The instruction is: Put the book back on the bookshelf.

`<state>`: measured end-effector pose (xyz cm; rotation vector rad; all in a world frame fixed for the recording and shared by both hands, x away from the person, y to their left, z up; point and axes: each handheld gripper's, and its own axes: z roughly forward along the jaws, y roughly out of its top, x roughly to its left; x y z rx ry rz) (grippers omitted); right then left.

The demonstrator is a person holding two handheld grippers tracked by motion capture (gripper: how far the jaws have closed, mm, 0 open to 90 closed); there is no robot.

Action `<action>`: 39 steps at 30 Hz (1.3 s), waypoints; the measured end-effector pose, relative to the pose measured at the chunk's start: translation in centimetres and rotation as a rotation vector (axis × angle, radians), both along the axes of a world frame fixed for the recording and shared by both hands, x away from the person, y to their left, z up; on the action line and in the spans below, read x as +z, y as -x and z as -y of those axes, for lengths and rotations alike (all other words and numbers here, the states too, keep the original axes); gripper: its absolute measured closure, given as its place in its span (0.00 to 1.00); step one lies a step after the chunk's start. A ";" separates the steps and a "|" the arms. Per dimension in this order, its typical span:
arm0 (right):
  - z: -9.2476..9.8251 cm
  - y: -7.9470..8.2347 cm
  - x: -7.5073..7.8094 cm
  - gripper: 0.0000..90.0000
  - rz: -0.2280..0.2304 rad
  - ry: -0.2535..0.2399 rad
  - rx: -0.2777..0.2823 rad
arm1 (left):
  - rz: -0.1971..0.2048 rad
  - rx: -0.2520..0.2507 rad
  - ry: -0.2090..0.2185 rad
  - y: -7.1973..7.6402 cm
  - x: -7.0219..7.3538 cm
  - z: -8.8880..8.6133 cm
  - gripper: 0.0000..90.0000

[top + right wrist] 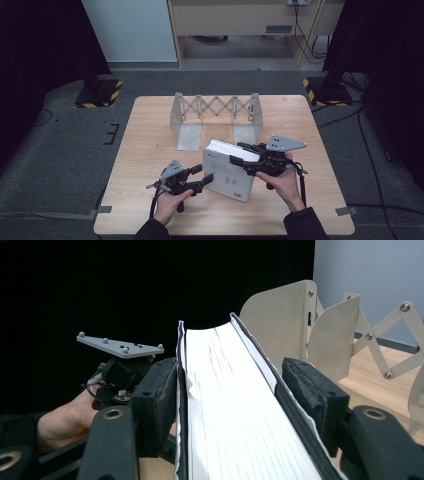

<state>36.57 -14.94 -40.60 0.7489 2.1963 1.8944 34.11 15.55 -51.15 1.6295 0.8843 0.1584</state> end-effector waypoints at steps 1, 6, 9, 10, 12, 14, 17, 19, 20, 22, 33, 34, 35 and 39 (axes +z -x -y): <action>0.0 0.0 0.0 0.44 -0.001 0.002 -0.001 | -0.001 -0.001 0.002 0.0 0.0 0.0 0.36; -0.5 -0.2 0.2 0.41 0.005 0.028 0.001 | -0.002 -0.003 0.002 0.0 -0.1 0.0 0.35; -0.8 -0.5 0.3 0.39 0.001 0.042 0.008 | -0.003 -0.005 -0.003 0.0 -0.1 0.0 0.35; -0.9 -0.6 0.3 0.39 -0.002 0.046 0.012 | -0.005 -0.005 -0.002 0.0 -0.2 0.0 0.35; -1.1 -0.8 0.4 0.38 -0.004 0.049 0.017 | -0.006 -0.007 -0.003 0.0 -0.2 0.0 0.35; -1.2 -0.9 0.4 0.37 -0.008 0.050 0.022 | -0.007 -0.009 0.000 0.0 -0.2 0.0 0.35; -1.4 -0.9 0.5 0.36 -0.007 0.056 0.022 | -0.008 -0.010 -0.001 0.0 -0.2 0.0 0.35; -1.5 -1.1 0.5 0.35 -0.013 0.062 0.029 | -0.007 -0.011 -0.001 0.0 -0.2 -0.1 0.35; -1.6 -1.1 0.5 0.35 -0.018 0.063 0.029 | -0.008 -0.012 -0.001 0.0 -0.2 -0.1 0.35; -1.7 -1.2 0.6 0.34 -0.022 0.067 0.031 | -0.008 -0.010 -0.001 0.0 -0.2 0.0 0.35; -2.3 -1.6 1.2 0.34 -0.020 0.065 0.047 | -0.012 -0.017 -0.016 0.0 -0.3 0.1 0.36; -2.5 -1.6 1.2 0.35 -0.022 0.073 0.049 | -0.012 -0.017 -0.016 0.0 -0.3 0.1 0.36; -2.7 -1.7 1.2 0.37 -0.021 0.089 0.052 | -0.009 -0.015 -0.018 0.0 -0.3 0.0 0.36; -2.6 -1.7 0.9 0.38 -0.014 0.098 0.049 | -0.011 -0.004 -0.015 0.0 -0.3 -0.2 0.36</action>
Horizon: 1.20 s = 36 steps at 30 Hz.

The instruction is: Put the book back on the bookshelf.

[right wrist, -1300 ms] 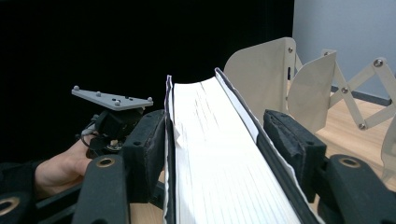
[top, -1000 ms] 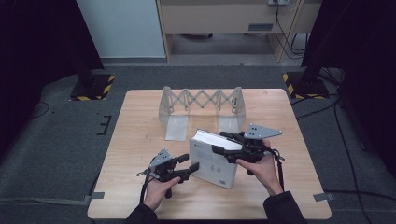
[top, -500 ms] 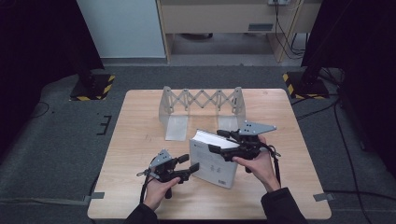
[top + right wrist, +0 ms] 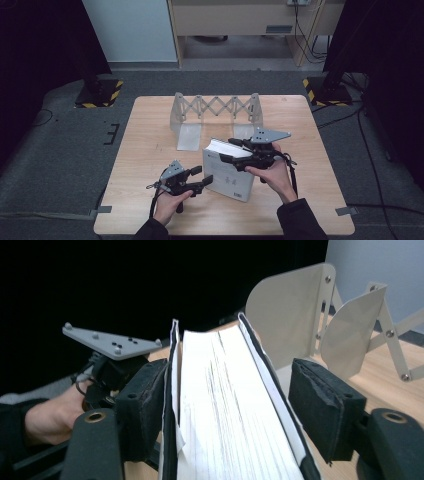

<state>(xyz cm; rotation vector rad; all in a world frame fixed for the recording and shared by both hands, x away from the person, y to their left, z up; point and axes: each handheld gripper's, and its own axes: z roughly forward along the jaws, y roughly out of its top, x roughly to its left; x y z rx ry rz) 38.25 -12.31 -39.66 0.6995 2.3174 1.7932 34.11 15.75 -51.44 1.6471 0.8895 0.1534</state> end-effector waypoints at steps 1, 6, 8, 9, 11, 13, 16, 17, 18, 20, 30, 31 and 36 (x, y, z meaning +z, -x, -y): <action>0.0 0.0 0.0 0.39 0.003 -0.002 0.001 | 0.001 0.001 0.000 0.0 0.0 0.0 0.36; 0.0 0.0 0.0 0.42 0.013 0.007 0.008 | 0.003 0.007 0.002 0.0 0.1 -0.2 0.36; 0.0 0.1 0.0 0.47 0.024 0.011 0.015 | 0.005 0.010 0.002 0.1 0.1 -0.5 0.36; 0.0 0.1 0.0 0.49 0.023 0.011 0.021 | 0.006 0.015 0.006 0.1 0.2 -0.7 0.36; 0.1 0.2 0.0 0.54 0.019 0.010 0.038 | 0.009 0.028 0.012 0.1 0.3 -1.3 0.36; 0.1 0.3 0.0 0.56 0.018 0.009 0.044 | 0.011 0.052 0.020 0.0 0.5 -2.1 0.35; 0.1 0.2 0.0 0.57 0.018 0.009 0.047 | 0.006 0.095 0.029 -0.1 0.6 -3.1 0.34; 0.1 0.2 0.0 0.57 0.018 0.009 0.047 | 0.005 0.111 0.030 -0.2 0.6 -3.6 0.34; 0.1 0.3 0.0 0.57 0.019 0.009 0.048 | -0.002 0.126 0.026 -0.4 0.5 -3.9 0.33; 0.1 0.3 0.0 0.58 0.021 0.009 0.052 | -0.015 0.157 0.006 -0.5 0.5 -4.4 0.32; 0.0 0.5 0.0 0.52 0.039 0.014 0.050 | -0.094 0.310 -0.189 -1.8 -0.8 -6.6 0.23; 0.0 0.5 0.0 0.52 0.043 0.017 0.050 | -0.106 0.317 -0.197 -1.9 -0.9 -6.8 0.23; 0.0 0.6 0.0 0.51 0.052 0.028 0.055 | -0.146 0.338 -0.218 -2.3 -1.5 -7.3 0.23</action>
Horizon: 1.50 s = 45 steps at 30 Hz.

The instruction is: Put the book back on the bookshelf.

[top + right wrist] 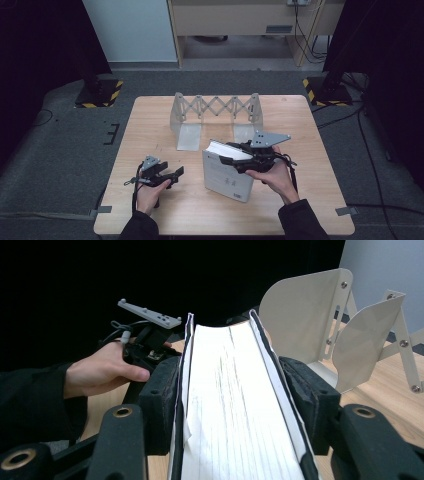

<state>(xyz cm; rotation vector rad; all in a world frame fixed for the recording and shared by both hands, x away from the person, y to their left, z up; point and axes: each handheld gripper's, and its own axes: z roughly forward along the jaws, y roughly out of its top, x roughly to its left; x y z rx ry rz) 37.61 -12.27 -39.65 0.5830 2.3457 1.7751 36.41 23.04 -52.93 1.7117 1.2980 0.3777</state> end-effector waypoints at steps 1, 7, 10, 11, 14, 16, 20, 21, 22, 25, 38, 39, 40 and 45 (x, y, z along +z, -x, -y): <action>0.0 0.0 0.0 0.52 0.003 0.002 0.004 | -0.005 0.002 -0.004 0.0 -0.1 0.0 0.23; 0.0 0.0 0.0 0.58 0.000 -0.001 0.007 | -0.005 0.010 -0.046 -0.1 -0.3 -0.2 0.23; 0.0 0.1 0.0 0.58 0.000 -0.005 -0.004 | -0.009 0.015 -0.068 -0.2 -0.5 -0.3 0.23; 0.0 0.1 0.0 0.58 0.000 -0.006 -0.006 | -0.015 0.018 -0.068 -0.3 -0.5 -0.3 0.23; 0.2 0.1 -0.1 0.59 -0.002 -0.016 -0.025 | -0.015 0.018 -0.071 -0.2 -0.5 -0.3 0.23; 0.3 0.1 -0.1 0.59 -0.008 -0.023 -0.046 | -0.018 0.017 -0.074 -0.2 -0.5 -0.3 0.23; 0.6 0.0 -0.1 0.59 -0.016 -0.033 -0.072 | -0.032 0.015 -0.075 -0.4 -0.5 -0.3 0.23; 0.6 0.0 -0.1 0.59 -0.022 -0.031 -0.076 | -0.035 0.016 -0.074 -0.4 -0.5 -0.3 0.23; 0.7 -0.1 -0.1 0.59 -0.025 -0.026 -0.078 | -0.036 0.016 -0.076 -0.4 -0.6 -0.3 0.23; 1.0 -0.1 0.1 0.59 -0.036 -0.022 -0.100 | -0.047 0.015 -0.079 -0.5 -0.6 -0.3 0.23; 4.1 -0.2 2.5 0.59 -0.029 -0.055 -0.329 | -0.069 0.017 -0.084 -0.6 -0.6 -0.3 0.24; 4.3 -0.3 2.5 0.59 -0.030 -0.053 -0.345 | -0.070 0.022 -0.082 -0.6 -0.7 -0.2 0.24; 4.5 -0.5 2.6 0.59 -0.030 -0.052 -0.371 | -0.069 0.024 -0.083 -0.7 -0.7 -0.2 0.24; 5.7 -1.4 2.8 0.59 -0.028 -0.056 -0.453 | -0.068 0.025 -0.117 -0.6 -0.6 0.0 0.23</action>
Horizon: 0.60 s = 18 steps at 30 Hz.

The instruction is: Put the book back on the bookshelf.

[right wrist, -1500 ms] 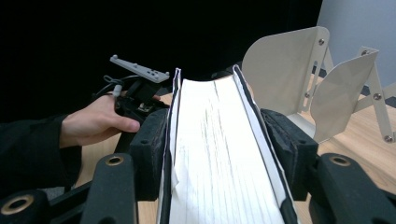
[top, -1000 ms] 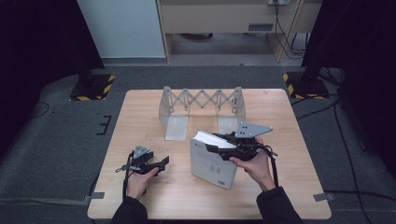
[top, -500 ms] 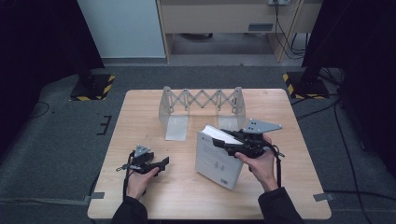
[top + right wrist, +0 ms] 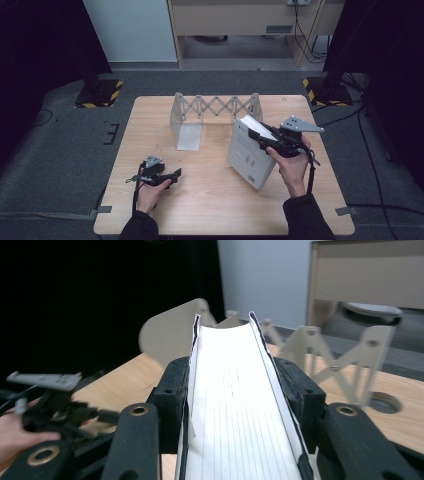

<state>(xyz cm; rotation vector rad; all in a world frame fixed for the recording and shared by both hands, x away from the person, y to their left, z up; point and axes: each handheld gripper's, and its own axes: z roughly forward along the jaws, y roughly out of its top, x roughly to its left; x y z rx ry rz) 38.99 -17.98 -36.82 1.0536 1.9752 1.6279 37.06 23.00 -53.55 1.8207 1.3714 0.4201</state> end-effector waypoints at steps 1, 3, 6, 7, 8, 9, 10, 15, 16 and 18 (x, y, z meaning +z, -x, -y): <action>0.2 -0.2 0.1 0.59 0.000 0.001 -0.012 | 0.000 -0.001 -0.006 0.0 0.0 0.1 0.23; 0.4 -0.6 0.2 0.59 -0.002 0.005 -0.042 | 0.002 0.000 -0.011 0.0 0.0 0.2 0.22; 0.6 -1.1 0.5 0.59 0.000 -0.001 -0.090 | 0.002 0.000 -0.011 0.0 0.0 0.1 0.22; 0.6 -1.3 0.5 0.59 0.001 -0.004 -0.104 | 0.001 0.000 -0.009 0.0 0.0 0.1 0.22; 0.7 -1.4 0.6 0.59 0.002 -0.006 -0.120 | 0.002 0.000 -0.008 0.0 0.0 0.1 0.22; 0.7 -1.6 0.7 0.59 0.006 -0.004 -0.135 | 0.001 0.000 -0.009 0.0 0.0 0.1 0.22; 0.7 -1.7 0.8 0.59 0.007 -0.002 -0.147 | 0.001 0.000 -0.009 0.0 0.0 0.1 0.22; 0.3 -2.7 0.9 0.59 0.018 0.022 -0.187 | 0.003 -0.002 -0.007 -0.1 0.0 0.1 0.22; 0.2 -2.9 0.9 0.59 0.018 0.025 -0.194 | 0.003 -0.002 -0.005 -0.1 0.0 0.1 0.22; 0.1 -3.4 0.8 0.59 0.023 0.022 -0.213 | 0.002 -0.001 -0.005 -0.1 0.0 0.1 0.22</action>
